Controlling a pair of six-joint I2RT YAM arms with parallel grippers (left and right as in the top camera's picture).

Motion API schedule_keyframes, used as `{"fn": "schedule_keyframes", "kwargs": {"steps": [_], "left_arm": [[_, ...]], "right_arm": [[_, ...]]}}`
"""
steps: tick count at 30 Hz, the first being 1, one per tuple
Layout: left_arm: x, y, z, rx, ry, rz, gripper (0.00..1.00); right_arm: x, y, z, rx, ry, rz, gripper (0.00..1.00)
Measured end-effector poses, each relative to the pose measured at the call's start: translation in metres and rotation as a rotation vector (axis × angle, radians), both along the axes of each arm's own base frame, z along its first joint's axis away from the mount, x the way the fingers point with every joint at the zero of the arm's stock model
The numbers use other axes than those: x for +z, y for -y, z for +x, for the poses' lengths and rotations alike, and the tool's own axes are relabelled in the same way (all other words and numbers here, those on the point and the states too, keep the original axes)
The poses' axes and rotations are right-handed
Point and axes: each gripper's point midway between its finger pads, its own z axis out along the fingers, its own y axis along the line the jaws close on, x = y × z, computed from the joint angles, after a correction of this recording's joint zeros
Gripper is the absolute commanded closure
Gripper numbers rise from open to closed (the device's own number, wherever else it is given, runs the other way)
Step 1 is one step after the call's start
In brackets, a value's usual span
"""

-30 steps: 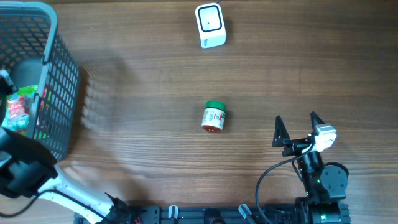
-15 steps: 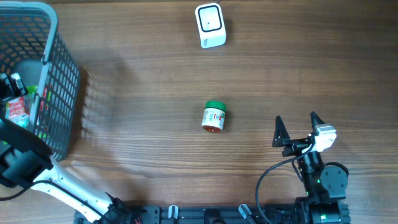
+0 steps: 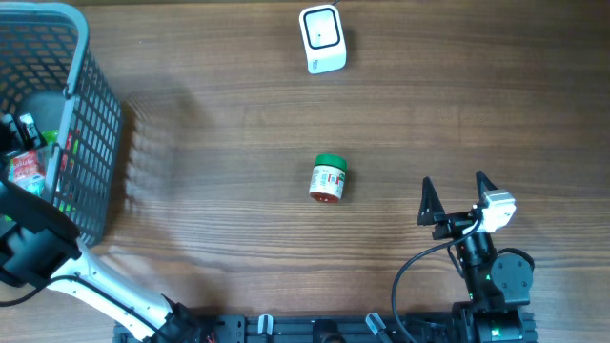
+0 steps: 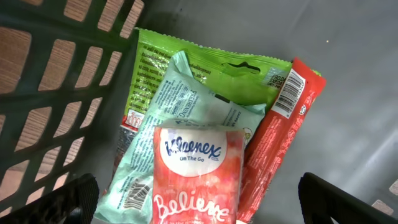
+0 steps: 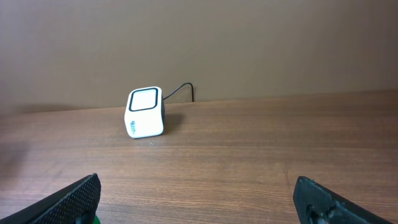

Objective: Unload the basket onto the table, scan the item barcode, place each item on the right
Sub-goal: 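Reach left gripper into basket and grasp Kleenex pack and snack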

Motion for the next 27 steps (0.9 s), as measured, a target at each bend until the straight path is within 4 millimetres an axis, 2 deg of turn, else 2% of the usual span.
{"fn": "schedule_keyframes", "kwargs": {"steps": [4, 8, 11, 15, 18, 19, 22, 25, 27], "left_arm": [[-0.002, 0.002, 0.001, -0.002, 0.005, -0.012, 0.00], [-0.021, 0.009, -0.006, -0.003, -0.021, -0.043, 0.00], [-0.045, 0.017, -0.014, -0.003, -0.051, -0.069, 0.00], [-0.055, 0.014, -0.016, -0.001, -0.055, -0.044, 0.00], [-0.058, 0.013, -0.017, -0.004, -0.052, -0.020, 0.40], [-0.059, 0.012, -0.018, 0.000, -0.055, -0.010, 0.45], [-0.061, 0.007, -0.023, 0.007, -0.069, 0.006, 0.49], [-0.061, 0.007, -0.024, 0.018, -0.071, 0.007, 0.82], [-0.060, 0.007, -0.024, 0.022, -0.068, 0.008, 0.94]], "right_arm": [[0.000, 0.000, 0.000, 0.000, 0.000, 0.000, 0.00], [0.000, 0.000, 0.000, 0.000, 0.000, 0.000, 0.00], [0.000, 0.000, 0.000, 0.000, 0.000, 0.000, 0.00], [0.000, 0.000, 0.000, 0.000, 0.000, 0.000, 0.01], [0.000, 0.000, 0.000, 0.000, 0.000, 0.000, 0.00], [0.000, 0.000, 0.000, 0.000, 0.000, 0.000, 0.00], [0.000, 0.000, 0.000, 0.000, 0.000, 0.000, 0.00], [0.000, 0.000, 0.000, 0.000, 0.000, 0.000, 0.00], [0.000, 0.000, 0.000, 0.000, 0.000, 0.000, 0.00]]}}
